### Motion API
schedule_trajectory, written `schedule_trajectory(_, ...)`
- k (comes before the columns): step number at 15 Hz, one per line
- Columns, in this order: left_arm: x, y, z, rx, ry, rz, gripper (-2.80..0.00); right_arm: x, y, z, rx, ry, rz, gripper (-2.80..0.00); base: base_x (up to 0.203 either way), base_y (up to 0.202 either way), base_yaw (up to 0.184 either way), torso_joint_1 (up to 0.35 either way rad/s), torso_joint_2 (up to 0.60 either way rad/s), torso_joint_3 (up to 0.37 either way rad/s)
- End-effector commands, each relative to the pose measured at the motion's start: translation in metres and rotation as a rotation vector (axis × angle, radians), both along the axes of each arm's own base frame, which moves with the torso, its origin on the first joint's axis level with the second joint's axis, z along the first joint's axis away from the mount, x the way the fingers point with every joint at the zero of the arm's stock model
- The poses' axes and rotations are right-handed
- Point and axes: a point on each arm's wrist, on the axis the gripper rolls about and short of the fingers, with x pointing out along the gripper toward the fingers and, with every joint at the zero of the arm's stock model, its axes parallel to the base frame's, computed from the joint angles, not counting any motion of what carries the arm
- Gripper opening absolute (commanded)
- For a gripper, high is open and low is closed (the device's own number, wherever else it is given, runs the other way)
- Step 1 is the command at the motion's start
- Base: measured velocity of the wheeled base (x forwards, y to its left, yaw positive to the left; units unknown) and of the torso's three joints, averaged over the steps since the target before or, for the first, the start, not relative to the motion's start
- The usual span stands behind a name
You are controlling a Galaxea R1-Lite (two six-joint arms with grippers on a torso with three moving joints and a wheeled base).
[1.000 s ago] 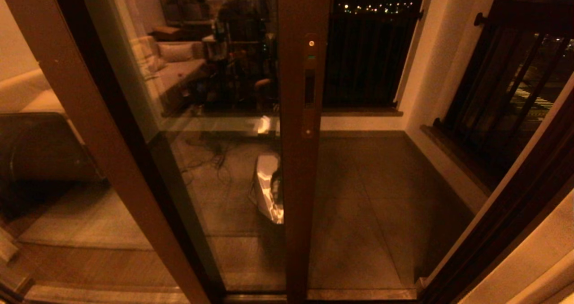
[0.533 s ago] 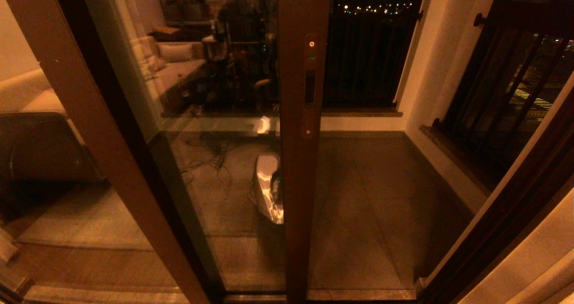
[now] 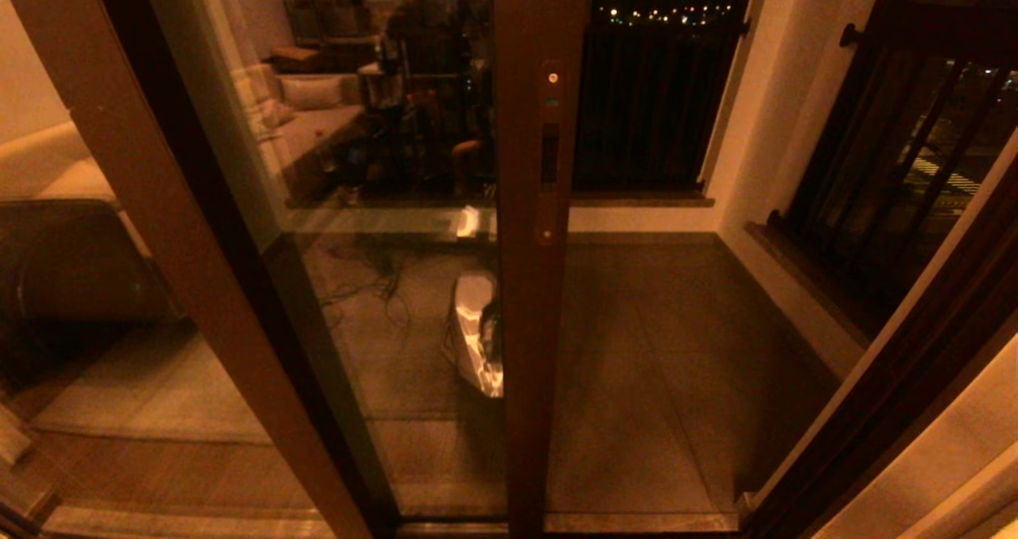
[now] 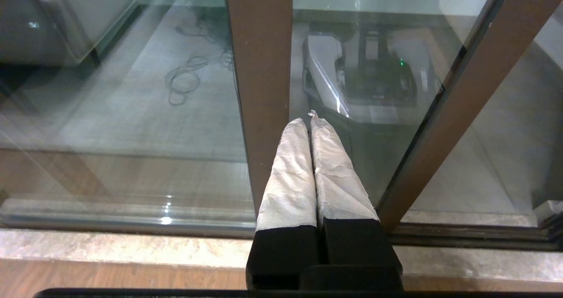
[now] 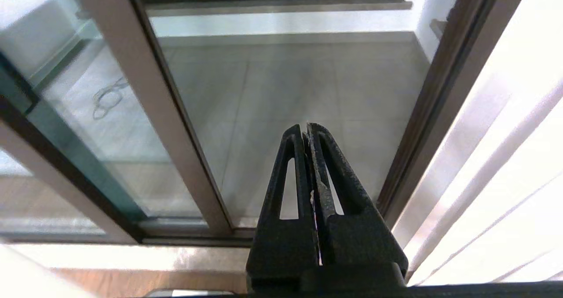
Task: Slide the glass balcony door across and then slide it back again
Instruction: Open the slid door
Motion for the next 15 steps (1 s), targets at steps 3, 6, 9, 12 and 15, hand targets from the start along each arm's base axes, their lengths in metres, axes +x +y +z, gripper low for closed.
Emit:
schedule_trajectory(3, 0.0, 0.0, 0.0, -0.001, 0.0, 0.0, -2.8, -0.005, -0.002, -0.065, -0.133, 0.021, 0.017, -2.8, 0.0, 0.0, 0.0, 0.0, 0.0, 0.0)
schedule_trajectory(6, 0.0, 0.0, 0.0, -0.001, 0.0, 0.0, -2.8, 0.026, -0.003, -0.105, -0.162, 0.136, 0.003, -2.8, 0.0, 0.0, 0.0, 0.0, 0.0, 0.0)
schedule_trajectory(9, 0.0, 0.0, 0.0, -0.001, 0.0, 0.0, -2.8, 0.059, -0.003, -0.14, -0.183, 0.09, -0.014, -2.8, 0.0, 0.0, 0.0, 0.0, 0.0, 0.0)
schedule_trajectory(12, 0.0, 0.0, 0.0, -0.001, 0.0, 0.0, -2.8, 0.073, -0.004, -0.152, -0.166, -0.036, -0.056, -2.8, 0.0, 0.0, 0.0, 0.0, 0.0, 0.0)
schedule_trajectory(15, 0.0, 0.0, 0.0, -0.001, 0.0, 0.0, -2.8, 0.074, -0.004, -0.153, -0.133, -0.04, -0.061, -2.8, 0.0, 0.0, 0.0, 0.0, 0.0, 0.0)
